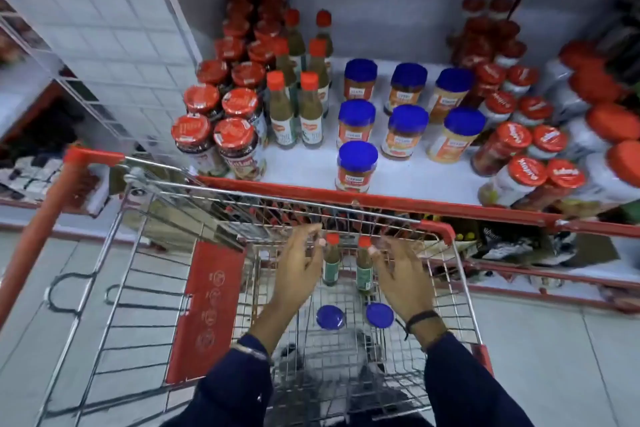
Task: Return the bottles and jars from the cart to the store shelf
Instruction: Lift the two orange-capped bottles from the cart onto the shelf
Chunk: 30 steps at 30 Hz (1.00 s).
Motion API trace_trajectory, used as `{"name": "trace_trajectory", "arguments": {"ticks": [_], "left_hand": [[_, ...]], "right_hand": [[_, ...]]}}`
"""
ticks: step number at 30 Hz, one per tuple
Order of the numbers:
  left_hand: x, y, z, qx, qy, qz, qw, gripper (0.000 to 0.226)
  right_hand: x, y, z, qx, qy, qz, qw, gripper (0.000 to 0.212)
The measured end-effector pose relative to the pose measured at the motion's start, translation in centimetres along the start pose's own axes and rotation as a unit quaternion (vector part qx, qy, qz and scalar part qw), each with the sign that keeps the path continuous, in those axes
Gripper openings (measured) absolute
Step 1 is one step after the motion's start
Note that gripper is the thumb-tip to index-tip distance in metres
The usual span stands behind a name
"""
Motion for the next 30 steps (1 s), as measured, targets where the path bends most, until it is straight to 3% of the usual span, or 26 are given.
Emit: {"name": "trace_trajectory", "arguments": {"ticks": [6, 10, 14, 17, 23, 30], "left_hand": [[6.8, -10.3, -0.7, -0.15, -0.066, -0.044, 0.985, 0.028], [10.9, -15.2, -2.0, -0.198, -0.076, -0.09, 0.973, 0.02], [13.6, -17.5, -2.6, -0.243, -0.079, -0.066, 0.964, 0.016], [15.5, -19.9, -2.4, -0.28, -0.092, -0.078, 0.952, 0.006], [16.6, -20.9, -3.5, -0.287, -0.09, -0.112, 0.947, 0.016], [14.9, -20.4, -1.1, -0.235, -0.154, -0.14, 0.949, 0.031]], "right_hand": [[8.1, 7.2, -2.0, 0.16, -0.058, -0.004, 0.985, 0.04], [12.9, 10.7, -3.9, 0.231, -0.07, -0.023, 0.97, 0.036], [17.5, 13.6, -4.7, 0.28, -0.1, -0.012, 0.955, 0.033], [19.5, 15.3, -5.0, 0.312, -0.091, -0.007, 0.946, 0.047], [19.4, 15.6, -5.6, 0.281, -0.013, -0.01, 0.96, 0.027], [17.3, 15.6, -3.0, 0.258, -0.04, -0.047, 0.964, 0.028]]}}
Point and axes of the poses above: each hand's wrist, its own z-axis away from the middle knuckle, its own x-axis out of the palm, y = z × x, the point moved 10 cm from there along -z, towards the middle knuckle, and after that the axes turned 13 degrees about y, right-handed, at the moved point
